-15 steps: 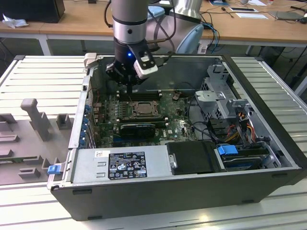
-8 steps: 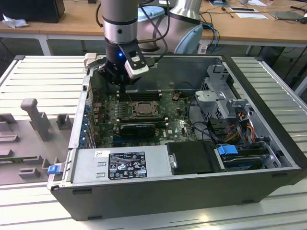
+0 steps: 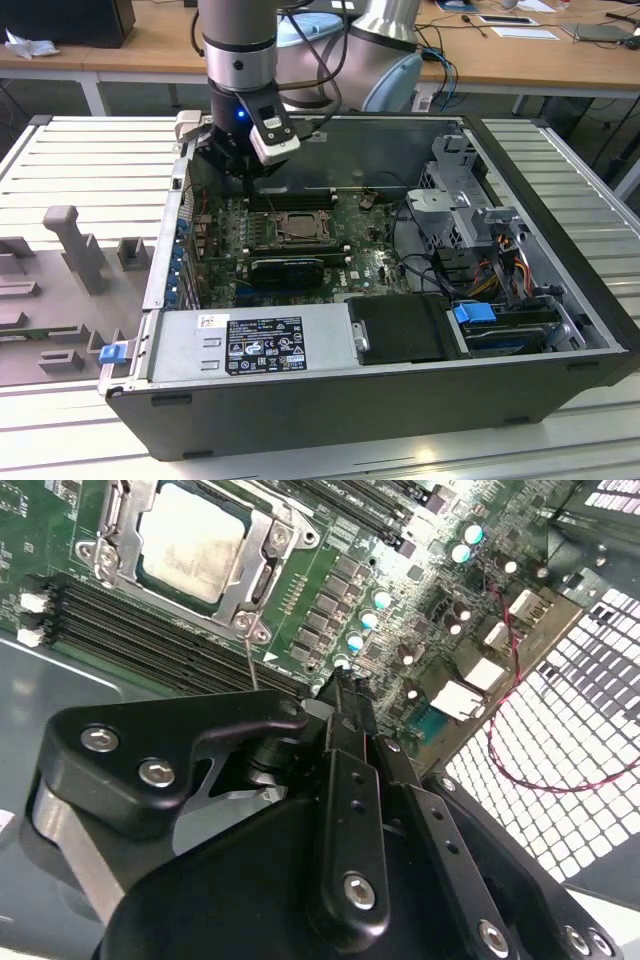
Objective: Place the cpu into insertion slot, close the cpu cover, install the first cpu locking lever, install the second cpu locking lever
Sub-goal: 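Install the first cpu locking lever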
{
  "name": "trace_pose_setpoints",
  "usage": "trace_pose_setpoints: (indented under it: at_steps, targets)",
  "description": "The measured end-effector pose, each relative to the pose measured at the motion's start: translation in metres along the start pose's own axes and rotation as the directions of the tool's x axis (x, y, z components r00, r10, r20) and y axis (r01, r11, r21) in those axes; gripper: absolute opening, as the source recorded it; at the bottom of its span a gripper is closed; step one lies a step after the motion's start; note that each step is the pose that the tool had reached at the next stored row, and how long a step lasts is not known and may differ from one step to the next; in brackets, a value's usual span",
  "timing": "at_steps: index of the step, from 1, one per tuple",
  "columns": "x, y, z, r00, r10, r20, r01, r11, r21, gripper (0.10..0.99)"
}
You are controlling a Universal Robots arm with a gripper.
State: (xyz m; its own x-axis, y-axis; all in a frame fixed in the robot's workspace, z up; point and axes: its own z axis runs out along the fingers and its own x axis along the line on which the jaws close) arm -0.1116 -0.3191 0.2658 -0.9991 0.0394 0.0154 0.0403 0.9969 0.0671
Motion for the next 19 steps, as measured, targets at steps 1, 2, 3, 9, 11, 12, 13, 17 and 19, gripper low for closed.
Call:
trace_pose_setpoints:
  at_steps: [1,2,3,9,11,12,13,17,19]
  targets:
    - [0.0010,0.0000,0.0000,1.0000,0.000,-0.0001,0.000,1.0000,0.000,0.106]
    - [0.0018,0.0000,0.0000,1.0000,0.000,0.0000,0.000,1.0000,0.000,0.106]
    - [0.0028,0.0000,0.0000,1.0000,0.000,0.0000,0.000,1.0000,0.000,0.106]
    - [0.0068,-0.0002,0.0001,1.0000,0.000,0.0000,0.000,1.0000,0.000,0.106]
    - [0.0100,-0.0003,0.0002,1.0000,0.000,0.0000,0.000,1.0000,0.000,0.106]
    - [0.0124,0.0002,0.0004,1.0000,0.000,0.0000,0.000,1.0000,0.000,0.106]
    - [0.0128,0.0011,0.0007,1.0000,0.000,0.0000,0.000,1.0000,0.000,0.106]
    - [0.0014,0.0134,0.0040,1.0000,0.000,-0.0012,0.000,1.0000,0.000,0.106]
    - [0.0004,0.0194,0.0073,1.0000,0.000,-0.0012,0.000,1.0000,0.000,0.106]
